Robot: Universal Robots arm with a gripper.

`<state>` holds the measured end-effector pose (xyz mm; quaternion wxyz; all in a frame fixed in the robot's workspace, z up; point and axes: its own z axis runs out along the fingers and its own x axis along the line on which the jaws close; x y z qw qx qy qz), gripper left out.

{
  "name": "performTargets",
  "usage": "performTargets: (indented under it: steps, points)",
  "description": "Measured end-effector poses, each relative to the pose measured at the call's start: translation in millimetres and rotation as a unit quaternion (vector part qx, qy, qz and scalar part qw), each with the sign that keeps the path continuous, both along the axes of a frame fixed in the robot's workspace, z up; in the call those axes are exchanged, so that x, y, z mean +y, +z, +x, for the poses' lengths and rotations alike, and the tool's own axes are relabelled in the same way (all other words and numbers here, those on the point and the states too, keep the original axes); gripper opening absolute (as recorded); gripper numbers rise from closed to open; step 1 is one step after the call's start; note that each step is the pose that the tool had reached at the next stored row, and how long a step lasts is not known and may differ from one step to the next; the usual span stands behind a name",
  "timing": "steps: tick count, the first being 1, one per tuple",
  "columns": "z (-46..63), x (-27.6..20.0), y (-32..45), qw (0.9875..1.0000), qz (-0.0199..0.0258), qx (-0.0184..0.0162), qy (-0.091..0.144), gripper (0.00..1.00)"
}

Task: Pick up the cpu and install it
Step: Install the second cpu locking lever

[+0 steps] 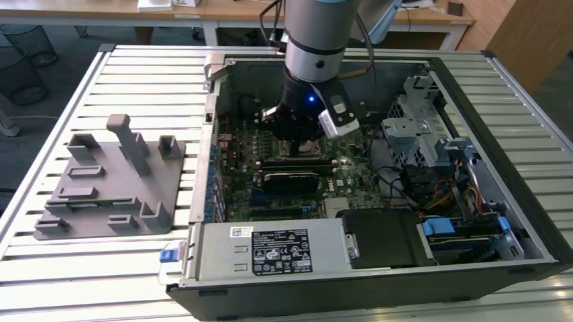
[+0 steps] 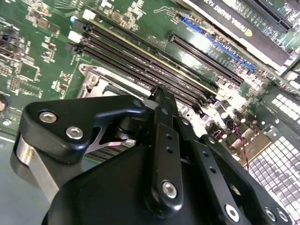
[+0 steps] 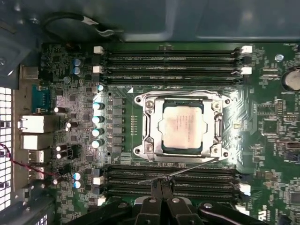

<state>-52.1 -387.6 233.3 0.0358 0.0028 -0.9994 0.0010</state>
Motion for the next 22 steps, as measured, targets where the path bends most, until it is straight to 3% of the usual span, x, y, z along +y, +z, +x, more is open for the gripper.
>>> performTargets:
  steps: [4, 7, 11, 16, 20, 22]
  points:
    - [-0.6, 0.0, -5.7, 1.0, 0.002, 0.0001, 0.0, 0.11]
    - [-0.7, -0.1, -7.4, 0.9999, 0.0112, 0.0004, 0.0, 0.11]
    - [-0.7, 0.0, -3.4, 0.9999, 0.0116, 0.0009, 0.0, 0.11]
    - [-0.6, 0.1, 3.9, 1.0, 0.0079, 0.0009, 0.0, 0.11]
    - [-0.6, 0.0, 6.0, 1.0, 0.0002, 0.0009, 0.0, 0.11]
    - [-0.3, 0.0, 6.9, 1.0, -0.0011, 0.001, 0.0, 0.11]
